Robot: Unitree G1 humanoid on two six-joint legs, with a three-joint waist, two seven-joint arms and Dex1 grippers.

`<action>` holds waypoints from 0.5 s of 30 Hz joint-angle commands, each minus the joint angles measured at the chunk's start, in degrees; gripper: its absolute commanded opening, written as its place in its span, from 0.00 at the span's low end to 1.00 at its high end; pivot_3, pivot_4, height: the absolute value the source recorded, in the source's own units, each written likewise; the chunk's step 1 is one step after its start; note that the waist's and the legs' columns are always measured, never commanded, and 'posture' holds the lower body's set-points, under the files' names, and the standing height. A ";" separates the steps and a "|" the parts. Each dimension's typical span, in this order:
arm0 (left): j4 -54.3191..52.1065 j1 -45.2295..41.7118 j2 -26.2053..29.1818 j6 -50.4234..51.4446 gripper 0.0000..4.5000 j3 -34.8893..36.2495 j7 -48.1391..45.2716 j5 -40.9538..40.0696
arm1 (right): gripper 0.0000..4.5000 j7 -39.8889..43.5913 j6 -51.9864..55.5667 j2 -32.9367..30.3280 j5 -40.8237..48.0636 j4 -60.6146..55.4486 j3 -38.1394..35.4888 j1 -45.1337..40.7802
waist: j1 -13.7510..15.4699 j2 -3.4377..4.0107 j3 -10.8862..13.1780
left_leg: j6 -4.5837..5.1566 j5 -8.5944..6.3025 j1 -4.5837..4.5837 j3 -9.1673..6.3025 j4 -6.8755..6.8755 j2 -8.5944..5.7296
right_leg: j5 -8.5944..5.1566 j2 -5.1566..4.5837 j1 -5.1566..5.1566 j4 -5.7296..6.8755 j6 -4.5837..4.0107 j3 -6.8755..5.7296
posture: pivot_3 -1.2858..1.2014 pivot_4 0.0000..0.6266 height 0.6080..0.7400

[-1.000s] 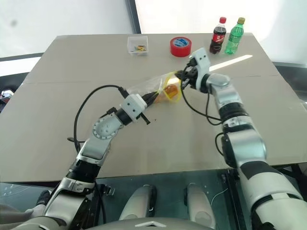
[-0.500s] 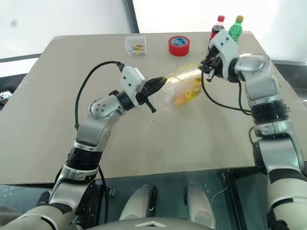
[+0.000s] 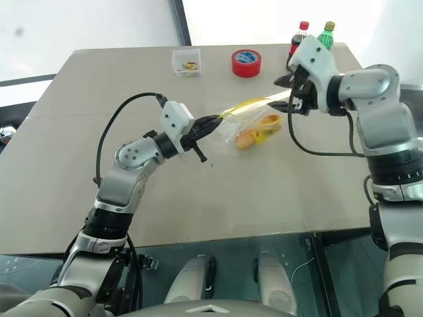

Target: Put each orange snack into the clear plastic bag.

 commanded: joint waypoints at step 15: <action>-1.36 -1.27 2.84 -7.18 0.00 -0.86 -3.54 3.81 | 0.54 -1.18 -17.02 9.42 -5.12 5.63 7.03 -3.08 | 0.21 0.00 0.00 | 0.00 0.00 -0.02 0.01 0.13 0.00 | 0.01 -0.01 0.03 0.02 -0.01 0.00 | 0.52 0.24 1.00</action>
